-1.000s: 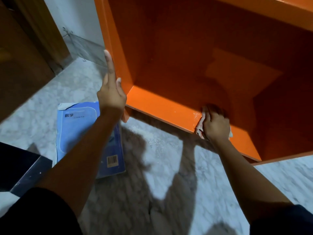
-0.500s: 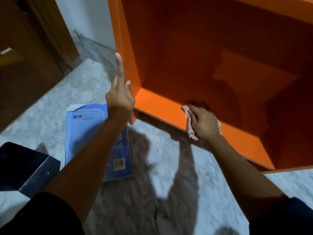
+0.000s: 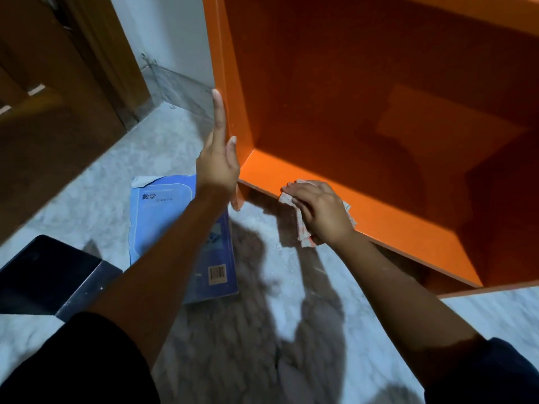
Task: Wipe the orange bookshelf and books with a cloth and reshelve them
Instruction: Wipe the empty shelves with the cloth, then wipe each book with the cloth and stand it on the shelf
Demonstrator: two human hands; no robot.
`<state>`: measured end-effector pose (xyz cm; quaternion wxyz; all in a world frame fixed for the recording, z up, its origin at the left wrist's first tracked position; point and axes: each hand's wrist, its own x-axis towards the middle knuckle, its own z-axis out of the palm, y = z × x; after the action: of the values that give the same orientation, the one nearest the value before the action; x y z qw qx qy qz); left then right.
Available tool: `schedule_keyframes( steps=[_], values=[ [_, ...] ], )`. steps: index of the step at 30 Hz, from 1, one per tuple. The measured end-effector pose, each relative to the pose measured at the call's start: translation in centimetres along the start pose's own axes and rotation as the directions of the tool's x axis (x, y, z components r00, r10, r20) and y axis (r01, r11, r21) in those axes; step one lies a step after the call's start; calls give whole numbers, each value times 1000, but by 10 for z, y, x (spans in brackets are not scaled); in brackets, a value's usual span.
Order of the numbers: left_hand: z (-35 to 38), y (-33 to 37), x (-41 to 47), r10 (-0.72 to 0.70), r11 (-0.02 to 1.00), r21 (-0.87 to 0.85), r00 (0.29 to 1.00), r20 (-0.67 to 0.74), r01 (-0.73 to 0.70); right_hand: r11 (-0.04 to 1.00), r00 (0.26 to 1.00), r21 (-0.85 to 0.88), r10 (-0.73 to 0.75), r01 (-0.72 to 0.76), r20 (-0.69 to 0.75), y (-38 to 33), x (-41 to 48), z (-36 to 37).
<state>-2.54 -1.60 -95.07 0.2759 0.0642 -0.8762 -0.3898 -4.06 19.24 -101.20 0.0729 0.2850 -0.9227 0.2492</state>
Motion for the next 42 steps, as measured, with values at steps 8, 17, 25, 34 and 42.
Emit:
schedule_keyframes(
  steps=[8, 17, 25, 34, 42],
  values=[
    [-26, -8, -7, 16, 999, -42, 985, 173, -9, 978, 973, 132, -180, 161, 144, -42, -27, 4],
    [-81, -100, -101, -320, 919, 307, 924, 211, 248, 833, 951, 460, 288, -308, 114, -105, -52, 59],
    [-97, -134, -153, -555, 832, 112, 814, 172, 544, 572, 896, 702, 376, -424, 235, -147, -54, 83],
    [-104, -131, -158, -602, 796, 24, 786, 138, 605, 650, 866, 573, 371, -500, 335, -150, -63, 72],
    [-114, -112, -174, -636, 764, -33, 760, 135, 645, 602, 819, 562, 481, -567, 311, -160, -80, 70]
  ],
)
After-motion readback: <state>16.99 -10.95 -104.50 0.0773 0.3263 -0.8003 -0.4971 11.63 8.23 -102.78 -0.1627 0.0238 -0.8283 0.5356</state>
